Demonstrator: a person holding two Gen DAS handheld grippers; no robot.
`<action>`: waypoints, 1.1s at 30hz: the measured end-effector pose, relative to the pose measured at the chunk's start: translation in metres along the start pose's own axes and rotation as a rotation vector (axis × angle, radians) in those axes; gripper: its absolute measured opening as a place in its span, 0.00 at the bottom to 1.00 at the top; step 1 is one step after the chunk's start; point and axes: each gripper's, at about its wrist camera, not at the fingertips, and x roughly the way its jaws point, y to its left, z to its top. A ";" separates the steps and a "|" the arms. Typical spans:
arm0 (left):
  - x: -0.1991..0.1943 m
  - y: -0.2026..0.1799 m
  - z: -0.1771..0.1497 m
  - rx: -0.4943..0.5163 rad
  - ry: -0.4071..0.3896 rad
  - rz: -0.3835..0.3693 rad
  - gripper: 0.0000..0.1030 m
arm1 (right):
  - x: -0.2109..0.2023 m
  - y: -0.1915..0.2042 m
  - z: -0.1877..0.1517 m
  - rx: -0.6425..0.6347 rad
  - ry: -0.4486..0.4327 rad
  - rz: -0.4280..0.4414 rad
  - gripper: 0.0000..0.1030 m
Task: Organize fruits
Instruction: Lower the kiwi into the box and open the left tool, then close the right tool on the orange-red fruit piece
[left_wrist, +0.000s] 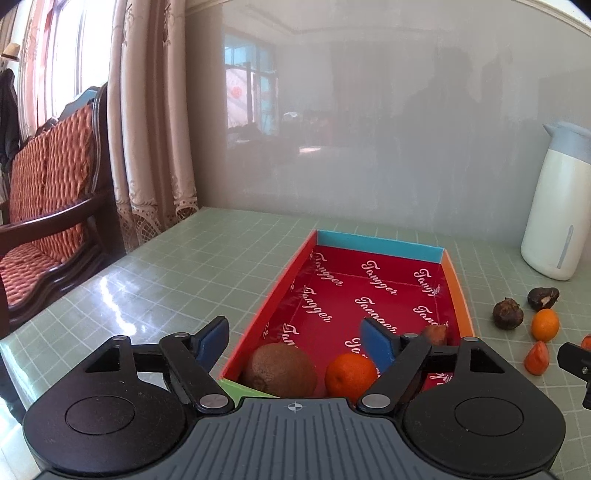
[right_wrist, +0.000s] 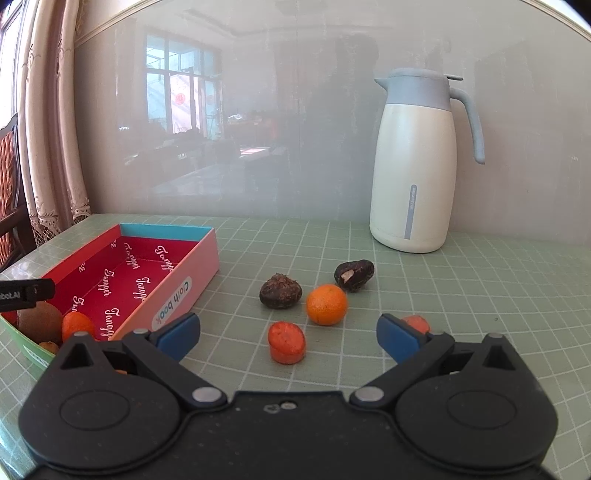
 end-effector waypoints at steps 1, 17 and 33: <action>-0.003 0.001 0.000 0.003 -0.001 0.002 0.86 | 0.000 0.000 0.000 0.003 0.004 0.002 0.99; -0.031 0.035 -0.020 -0.067 -0.032 0.028 0.95 | 0.020 0.005 -0.004 -0.036 0.050 0.010 0.85; -0.024 0.055 -0.022 -0.104 -0.037 0.070 0.96 | 0.065 0.008 -0.001 -0.048 0.169 0.014 0.43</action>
